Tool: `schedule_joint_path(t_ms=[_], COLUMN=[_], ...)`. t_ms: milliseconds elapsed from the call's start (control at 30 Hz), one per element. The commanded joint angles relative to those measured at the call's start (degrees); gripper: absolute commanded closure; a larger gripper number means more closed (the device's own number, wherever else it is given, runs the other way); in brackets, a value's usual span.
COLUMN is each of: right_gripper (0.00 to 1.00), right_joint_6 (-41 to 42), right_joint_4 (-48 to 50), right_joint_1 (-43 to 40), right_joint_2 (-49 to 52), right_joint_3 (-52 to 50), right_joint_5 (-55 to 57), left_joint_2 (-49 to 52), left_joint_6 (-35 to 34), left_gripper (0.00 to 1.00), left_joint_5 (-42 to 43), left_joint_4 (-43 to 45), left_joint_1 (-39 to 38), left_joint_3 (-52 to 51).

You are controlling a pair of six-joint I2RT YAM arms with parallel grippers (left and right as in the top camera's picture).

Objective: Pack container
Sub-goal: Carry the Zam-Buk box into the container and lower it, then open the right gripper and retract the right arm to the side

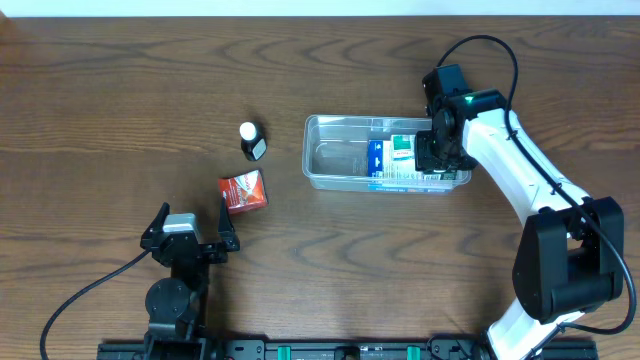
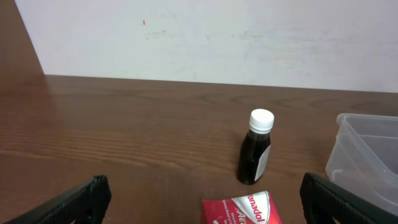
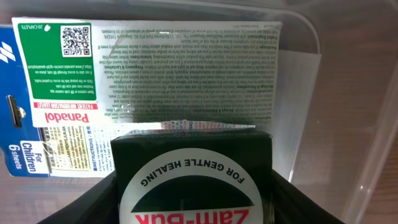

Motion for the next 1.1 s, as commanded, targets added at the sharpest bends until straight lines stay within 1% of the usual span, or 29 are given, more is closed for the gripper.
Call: schedule_joint_path(t_ms=[0, 100, 267, 400, 533, 667, 933, 1067], right_gripper=[0.4, 0.38, 0.27, 0.23, 0.23, 0.28, 0.25, 0.24], right_joint_6=[-0.3, -0.3, -0.8, -1.7, -1.8, -1.8, -4.1, -5.7], right_joint_4=[-0.2, -0.2, -0.1, 0.0, -0.1, -1.7, -8.8, -10.3], right_joint_1=[-0.2, -0.2, -0.2, -0.2, -0.2, -0.2, -1.9, -5.6], right_joint_2=[0.2, 0.2, 0.2, 0.2, 0.2, -0.1, -0.1, -0.1], right_joint_3=[0.0, 0.0, 0.0, 0.0, 0.5, 2.8, 11.5, 15.2], right_joint_5=[1.0, 1.0, 1.0, 1.0, 1.0, 0.8, 0.8, 1.4], left_joint_2=[-0.3, -0.3, -0.3, -0.3, -0.3, -0.3, -0.3, -0.3], left_joint_6=[0.9, 0.9, 0.9, 1.0, 1.0, 0.9, 0.9, 0.9], left_gripper=[0.02, 0.02, 0.02, 0.02, 0.02, 0.02, 0.02, 0.02], left_joint_5=[-0.4, -0.4, -0.4, -0.4, -0.4, -0.5, -0.4, -0.4], left_joint_4=[-1.9, -1.9, -1.9, -1.9, -1.9, -1.9, -1.9, -1.9], left_joint_1=[0.2, 0.2, 0.2, 0.2, 0.2, 0.2, 0.2, 0.2], left_joint_3=[-1.3, -1.3, -1.3, -1.3, -1.3, -1.3, -1.3, -1.3])
